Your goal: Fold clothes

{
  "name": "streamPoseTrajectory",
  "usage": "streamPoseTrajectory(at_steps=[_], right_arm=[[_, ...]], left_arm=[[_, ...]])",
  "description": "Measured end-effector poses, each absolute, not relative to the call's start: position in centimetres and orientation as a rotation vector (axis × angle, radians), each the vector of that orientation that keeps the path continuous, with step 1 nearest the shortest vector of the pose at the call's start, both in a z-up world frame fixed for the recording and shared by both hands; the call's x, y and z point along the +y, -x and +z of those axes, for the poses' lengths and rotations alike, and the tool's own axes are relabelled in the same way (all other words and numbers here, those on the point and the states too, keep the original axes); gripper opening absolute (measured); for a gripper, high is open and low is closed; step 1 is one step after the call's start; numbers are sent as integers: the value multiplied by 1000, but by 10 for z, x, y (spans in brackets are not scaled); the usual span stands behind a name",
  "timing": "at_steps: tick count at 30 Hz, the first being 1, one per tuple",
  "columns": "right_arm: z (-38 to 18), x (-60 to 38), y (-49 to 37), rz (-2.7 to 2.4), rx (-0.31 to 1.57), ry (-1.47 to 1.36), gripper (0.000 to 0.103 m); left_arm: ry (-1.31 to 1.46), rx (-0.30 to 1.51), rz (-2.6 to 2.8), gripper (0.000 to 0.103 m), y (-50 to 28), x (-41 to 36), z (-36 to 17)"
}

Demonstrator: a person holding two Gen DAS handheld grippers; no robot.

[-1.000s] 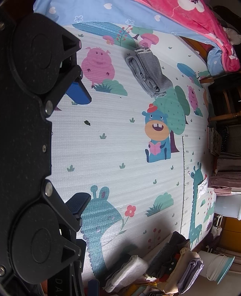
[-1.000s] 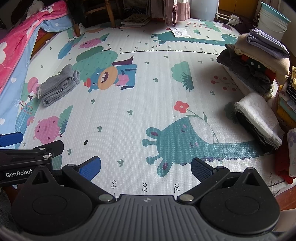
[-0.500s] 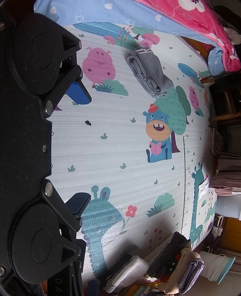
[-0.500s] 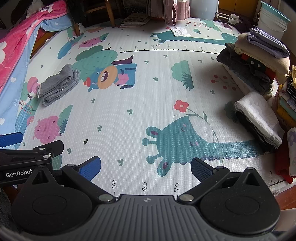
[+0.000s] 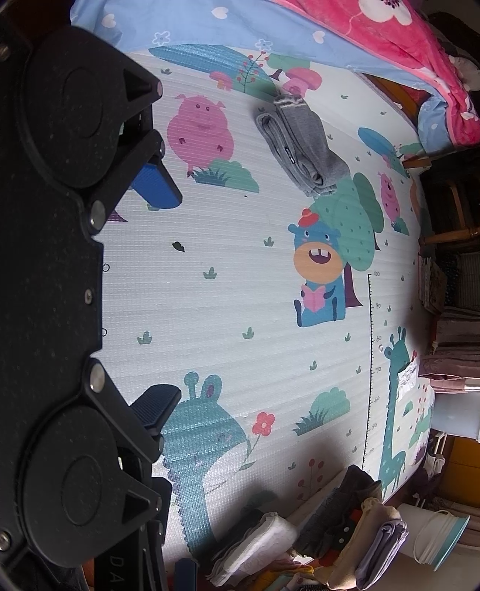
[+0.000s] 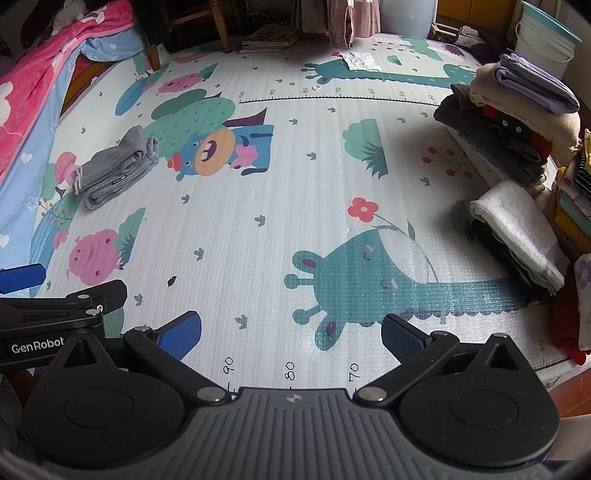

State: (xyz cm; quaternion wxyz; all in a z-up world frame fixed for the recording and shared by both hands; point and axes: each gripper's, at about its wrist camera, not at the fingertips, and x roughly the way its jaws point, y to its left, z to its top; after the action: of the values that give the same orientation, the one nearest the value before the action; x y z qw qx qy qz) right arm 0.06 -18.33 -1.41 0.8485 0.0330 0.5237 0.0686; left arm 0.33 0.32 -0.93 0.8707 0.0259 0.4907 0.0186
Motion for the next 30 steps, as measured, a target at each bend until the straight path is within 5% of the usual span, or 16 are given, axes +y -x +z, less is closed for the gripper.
streamPoseTrajectory(at_steps=[30], right_arm=[[-19, -127, -61, 397, 1163, 82, 103]], left_arm=[[-20, 1178, 7, 103, -46, 48, -27]])
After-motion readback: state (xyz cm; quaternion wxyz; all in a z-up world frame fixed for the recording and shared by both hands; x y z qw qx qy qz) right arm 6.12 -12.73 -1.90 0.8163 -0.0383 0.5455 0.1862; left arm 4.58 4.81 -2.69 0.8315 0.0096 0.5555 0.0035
